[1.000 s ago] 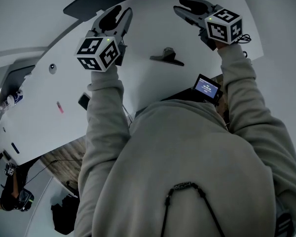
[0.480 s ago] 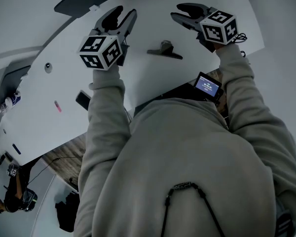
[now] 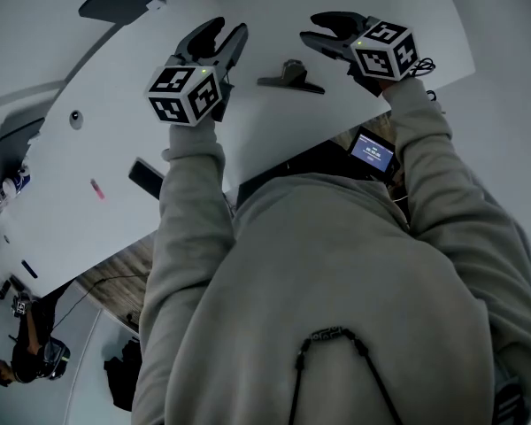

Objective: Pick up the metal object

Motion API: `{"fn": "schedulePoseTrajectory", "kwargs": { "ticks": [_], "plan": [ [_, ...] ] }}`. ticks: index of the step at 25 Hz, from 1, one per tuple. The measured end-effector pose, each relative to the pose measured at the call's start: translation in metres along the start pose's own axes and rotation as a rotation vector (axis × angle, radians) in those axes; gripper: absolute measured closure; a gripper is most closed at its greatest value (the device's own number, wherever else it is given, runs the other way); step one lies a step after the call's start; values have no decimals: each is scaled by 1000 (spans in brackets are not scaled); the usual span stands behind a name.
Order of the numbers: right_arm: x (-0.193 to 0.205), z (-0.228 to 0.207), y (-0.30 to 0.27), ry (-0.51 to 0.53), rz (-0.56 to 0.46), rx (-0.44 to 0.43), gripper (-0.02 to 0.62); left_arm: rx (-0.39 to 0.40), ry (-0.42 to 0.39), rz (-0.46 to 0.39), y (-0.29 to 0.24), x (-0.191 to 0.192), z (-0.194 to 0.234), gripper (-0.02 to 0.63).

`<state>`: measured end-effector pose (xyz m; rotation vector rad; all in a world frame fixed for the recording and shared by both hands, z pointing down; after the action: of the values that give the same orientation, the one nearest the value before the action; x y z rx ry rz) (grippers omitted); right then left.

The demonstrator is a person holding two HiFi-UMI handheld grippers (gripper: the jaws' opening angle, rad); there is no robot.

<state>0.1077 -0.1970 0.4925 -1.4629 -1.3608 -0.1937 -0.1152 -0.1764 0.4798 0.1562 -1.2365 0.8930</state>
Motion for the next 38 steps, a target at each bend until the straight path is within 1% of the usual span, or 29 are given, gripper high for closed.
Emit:
{"fn": "schedulePoseTrajectory", "kwargs": {
  "ticks": [11, 16, 20, 24, 29, 33, 38],
  "plan": [
    [71, -13, -28, -62, 108, -53, 413, 18, 42, 56, -21, 49, -6, 433],
    [95, -17, -41, -99, 121, -70, 399, 23, 68, 91, -28, 77, -5, 433],
    [111, -22, -47, -106, 143, -83, 394, 28, 78, 104, -33, 93, -5, 433],
    [123, -24, -53, -146, 142, -122, 385, 30, 110, 106, -37, 107, -5, 433],
    [137, -24, -60, -160, 171, -138, 380, 37, 125, 114, -38, 118, -4, 433],
    [146, -25, -64, -174, 186, -151, 380, 26, 137, 93, -40, 117, 2, 433],
    [155, -22, -70, -192, 203, -176, 380, 26, 140, 102, -39, 123, 0, 433]
  ]
}}
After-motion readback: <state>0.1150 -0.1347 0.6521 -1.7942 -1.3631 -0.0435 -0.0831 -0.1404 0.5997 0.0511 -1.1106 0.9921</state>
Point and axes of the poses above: the fingertips, and each gripper's own axes: y backward along the fingers, z to its left, x out of its underside, the point moved 7 cm from there along y, backward along the fingers, and after that the axes turned 3 degrees about -y, right-handed, at the moved point
